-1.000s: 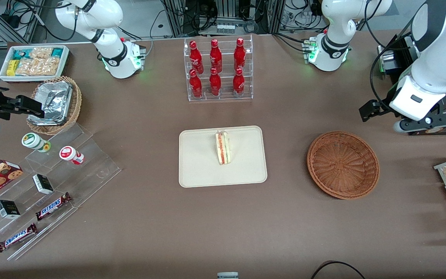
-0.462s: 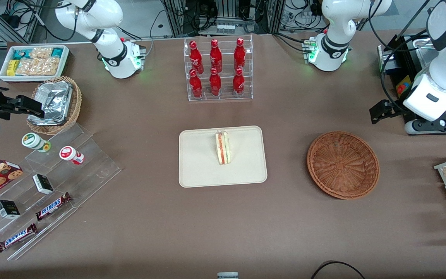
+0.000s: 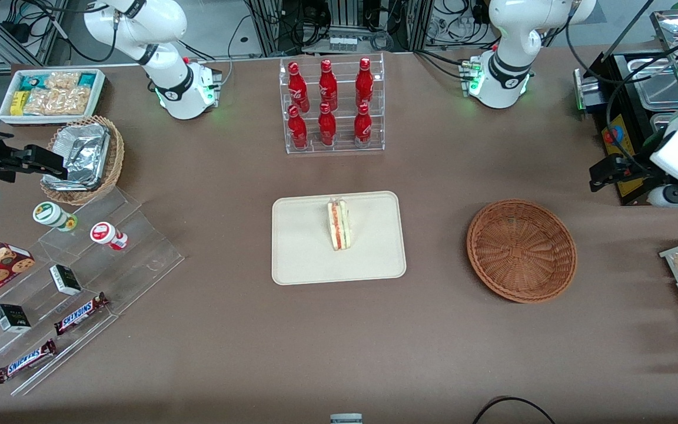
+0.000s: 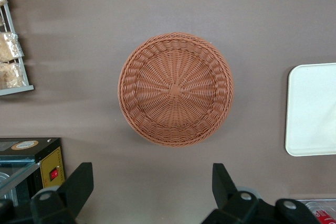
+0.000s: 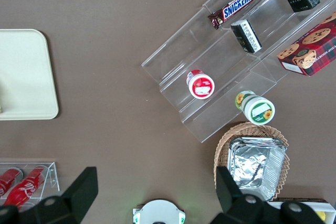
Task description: Place sandwich from basket to tray
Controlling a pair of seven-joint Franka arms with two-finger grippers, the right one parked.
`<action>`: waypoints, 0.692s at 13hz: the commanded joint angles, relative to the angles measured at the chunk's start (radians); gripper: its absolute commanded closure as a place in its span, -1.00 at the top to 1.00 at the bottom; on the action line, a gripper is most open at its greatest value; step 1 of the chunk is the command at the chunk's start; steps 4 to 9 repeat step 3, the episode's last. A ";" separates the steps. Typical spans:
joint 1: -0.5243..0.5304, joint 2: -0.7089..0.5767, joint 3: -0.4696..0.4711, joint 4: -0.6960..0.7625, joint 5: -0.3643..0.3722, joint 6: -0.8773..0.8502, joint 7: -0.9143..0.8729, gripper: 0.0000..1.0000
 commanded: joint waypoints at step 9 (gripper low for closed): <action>-0.026 0.012 0.013 0.061 -0.009 -0.055 -0.031 1.00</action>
